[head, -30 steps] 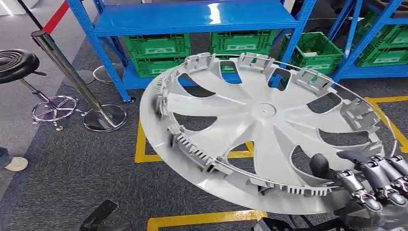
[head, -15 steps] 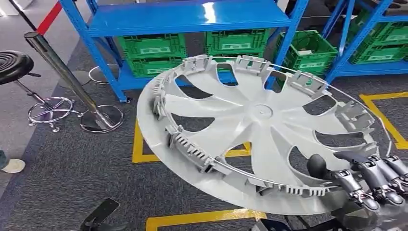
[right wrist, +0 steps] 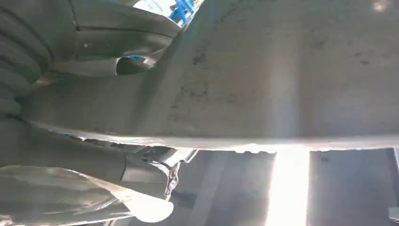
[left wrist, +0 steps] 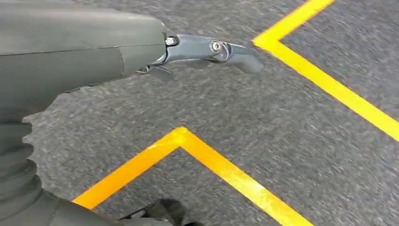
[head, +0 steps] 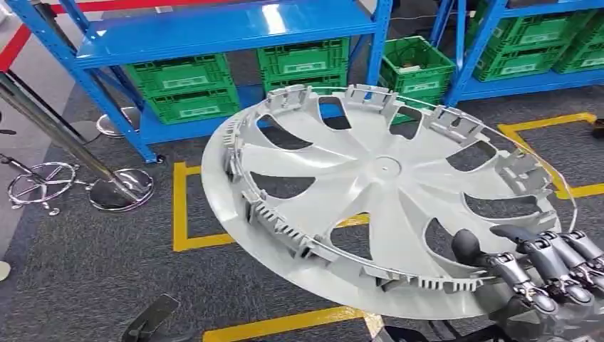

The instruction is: Take the parts from the cabinet and place them on the table.

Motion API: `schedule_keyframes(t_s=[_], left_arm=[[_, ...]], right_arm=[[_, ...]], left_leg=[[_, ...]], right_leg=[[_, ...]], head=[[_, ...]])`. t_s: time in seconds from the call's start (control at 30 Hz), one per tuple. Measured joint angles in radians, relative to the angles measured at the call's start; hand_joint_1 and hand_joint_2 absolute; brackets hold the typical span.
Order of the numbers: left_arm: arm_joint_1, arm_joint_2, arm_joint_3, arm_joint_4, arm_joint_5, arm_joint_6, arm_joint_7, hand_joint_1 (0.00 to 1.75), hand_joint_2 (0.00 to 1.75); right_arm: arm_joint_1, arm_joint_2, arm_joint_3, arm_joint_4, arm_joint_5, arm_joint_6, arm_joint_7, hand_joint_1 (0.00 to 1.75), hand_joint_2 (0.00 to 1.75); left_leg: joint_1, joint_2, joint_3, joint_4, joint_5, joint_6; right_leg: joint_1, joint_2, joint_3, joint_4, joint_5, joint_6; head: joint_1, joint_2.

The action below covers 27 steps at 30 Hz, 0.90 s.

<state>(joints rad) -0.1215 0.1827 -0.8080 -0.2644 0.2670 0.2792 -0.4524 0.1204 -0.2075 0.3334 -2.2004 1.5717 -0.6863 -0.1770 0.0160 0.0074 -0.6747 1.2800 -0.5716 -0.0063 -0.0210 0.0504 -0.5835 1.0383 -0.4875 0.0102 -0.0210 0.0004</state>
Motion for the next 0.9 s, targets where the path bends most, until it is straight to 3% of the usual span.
schedule_keyframes(t_s=[0.03,0.07,0.1,0.2,0.23,0.27,0.3,0.33,0.4,0.43,0.47,0.5,0.53,0.57,0.6,0.63,0.73,0.77,0.8,0.83,0.9], left_arm=[[0.0,0.0,0.001,0.0,0.0,0.0,0.0,0.0,1.75],[0.0,0.001,0.002,0.0,0.0,0.0,0.0,0.0,1.75],[0.001,0.007,0.004,0.0,0.0,-0.001,0.0,0.0,1.75],[0.004,0.007,0.013,-0.002,-0.005,-0.004,0.002,0.0,1.75],[0.002,0.007,0.015,-0.003,-0.006,-0.005,0.001,0.0,1.75],[0.0,0.004,0.015,-0.004,-0.006,-0.006,0.001,0.0,1.75],[0.0,0.002,0.016,-0.005,-0.007,-0.006,0.002,0.0,1.75],[0.001,-0.001,0.016,-0.005,-0.007,-0.006,0.002,0.0,1.75],[0.01,-0.003,0.016,-0.005,-0.008,-0.007,0.003,0.0,1.75],[0.012,-0.003,0.016,-0.005,-0.008,-0.007,0.003,0.0,1.75],[0.012,-0.003,0.016,-0.005,-0.008,-0.007,0.004,0.0,1.75],[0.011,-0.005,0.016,-0.005,-0.008,-0.007,0.004,0.0,1.75],[0.01,-0.006,0.017,-0.005,-0.008,-0.007,0.004,0.0,1.75],[0.01,-0.008,0.017,-0.005,-0.009,-0.007,0.004,0.0,1.75],[0.009,-0.008,0.017,-0.005,-0.009,-0.007,0.004,0.0,1.75],[0.009,-0.008,0.017,-0.005,-0.01,-0.007,0.004,0.0,1.75],[0.009,-0.01,0.017,-0.006,-0.016,-0.01,0.005,0.0,1.75],[0.007,-0.009,0.018,-0.006,-0.018,-0.01,0.005,0.0,1.75],[0.006,-0.009,0.018,-0.006,-0.019,-0.01,0.005,0.0,1.75],[0.006,-0.009,0.018,-0.006,-0.02,-0.01,0.005,0.0,1.75],[0.01,-0.008,0.018,-0.006,-0.021,-0.01,0.006,0.0,1.75]], right_arm=[[0.0,0.0,0.0,0.0,0.0,0.0,0.0,1.75,1.75],[-0.001,0.0,0.0,0.0,0.0,0.0,0.0,1.75,1.75],[-0.001,0.0,0.0,0.0,0.0,0.0,-0.002,1.75,1.75],[0.001,0.0,0.0,0.0,0.0,0.0,-0.004,1.75,1.75],[0.002,0.0,0.0,0.0,0.0,0.0,-0.005,1.75,1.75],[0.003,0.0,0.0,0.0,0.0,0.0,-0.006,1.75,1.75],[0.002,0.0,0.0,0.0,0.0,0.0,-0.01,1.75,1.75],[-0.001,0.0,0.0,0.0,-0.001,0.0,-0.011,1.75,1.75],[0.0,0.0,0.001,0.0,0.0,0.0,-0.012,1.75,1.75],[0.0,0.0,0.001,0.0,0.0,0.0,-0.012,1.75,1.75],[0.001,0.0,0.001,0.002,0.0,0.0,-0.012,1.75,1.75],[0.002,0.0,0.001,0.003,0.0,0.0,-0.011,1.75,1.75],[0.002,0.0,0.001,0.003,0.0,0.0,-0.011,1.75,1.75],[0.002,0.0,0.001,0.003,0.0,0.0,-0.011,1.75,1.75],[0.001,-0.002,0.001,0.003,0.0,0.0,-0.011,1.75,1.75],[0.0,-0.002,0.001,0.003,0.0,0.0,-0.012,1.75,1.75],[0.002,-0.002,0.001,0.003,0.0,0.0,-0.01,1.75,1.75],[0.002,-0.002,0.001,0.003,0.0,0.0,-0.01,1.75,1.75],[0.002,-0.002,0.001,0.003,-0.001,0.0,-0.011,1.75,1.75],[0.0,-0.002,0.001,0.003,-0.001,0.0,-0.012,1.75,1.75],[0.001,-0.002,0.001,0.003,0.0,0.0,-0.013,1.75,1.75]], left_leg=[[-0.004,-0.013,0.045,-0.101,0.057,0.012],[-0.007,-0.038,0.084,-0.189,0.099,0.024],[-0.005,-0.093,0.101,-0.223,0.094,0.039],[-0.016,-0.073,0.1,-0.238,0.099,0.038],[-0.016,-0.061,0.105,-0.255,0.098,0.039],[-0.002,-0.045,0.111,-0.279,0.107,0.032],[-0.005,-0.036,0.114,-0.288,0.111,0.032],[-0.006,-0.026,0.112,-0.289,0.113,0.035],[-0.01,-0.002,0.111,-0.288,0.113,0.035],[-0.012,0.012,0.111,-0.288,0.112,0.036],[-0.013,0.022,0.111,-0.288,0.112,0.036],[-0.015,0.033,0.112,-0.288,0.112,0.036],[-0.016,0.042,0.112,-0.287,0.112,0.036],[-0.018,0.05,0.113,-0.285,0.111,0.034],[-0.019,0.057,0.113,-0.282,0.109,0.031],[-0.027,0.063,0.11,-0.277,0.106,0.026],[-0.025,0.083,0.112,-0.279,0.111,0.016],[-0.024,0.082,0.111,-0.276,0.105,0.01],[-0.02,0.046,0.107,-0.262,0.087,0.001],[-0.017,0.017,0.089,-0.208,0.045,-0.004],[-0.012,0.003,0.026,-0.046,-0.037,-0.01]], right_leg=[[0.002,0.013,0.002,0.0,0.0,0.0],[0.002,0.022,0.003,-0.001,0.0,0.0],[0.0,0.028,-0.001,0.0,0.002,0.002],[-0.014,0.058,-0.017,-0.005,0.014,0.022],[-0.012,0.068,-0.018,-0.012,0.019,0.03],[-0.011,0.055,-0.027,-0.01,0.014,0.033],[-0.003,-0.003,-0.039,0.006,-0.003,0.035],[-0.003,-0.032,-0.066,0.063,-0.04,0.037],[-0.003,-0.043,-0.134,0.214,-0.104,0.042],[-0.003,-0.043,-0.16,0.272,-0.119,0.044],[-0.003,-0.044,-0.16,0.273,-0.108,0.045],[-0.003,-0.046,-0.135,0.231,-0.076,0.044],[-0.002,-0.054,-0.085,0.14,-0.032,0.041],[0.002,-0.074,-0.027,0.039,0.007,0.035],[0.008,-0.113,0.004,-0.027,-0.002,0.027],[0.012,-0.11,0.017,-0.029,0.002,0.019],[0.013,-0.079,0.006,-0.028,0.011,0.006],[0.007,-0.073,0.008,-0.036,0.017,-0.004],[0.004,-0.067,0.007,-0.037,0.02,-0.008],[0.002,-0.061,0.006,-0.037,0.023,-0.012],[0.002,-0.044,0.004,-0.036,0.024,-0.014]], head=[[0.0,0.0],[0.0,0.0],[0.005,0.0],[-0.005,0.0],[-0.005,0.0],[-0.004,0.0],[0.0,0.0],[0.006,0.0],[0.006,0.0],[0.006,0.0],[0.006,0.0],[0.006,0.0],[0.006,0.0],[0.006,0.0],[0.007,0.0],[0.005,0.0],[0.006,0.0],[0.005,0.0],[0.004,0.0],[0.003,0.0],[0.004,0.0]])
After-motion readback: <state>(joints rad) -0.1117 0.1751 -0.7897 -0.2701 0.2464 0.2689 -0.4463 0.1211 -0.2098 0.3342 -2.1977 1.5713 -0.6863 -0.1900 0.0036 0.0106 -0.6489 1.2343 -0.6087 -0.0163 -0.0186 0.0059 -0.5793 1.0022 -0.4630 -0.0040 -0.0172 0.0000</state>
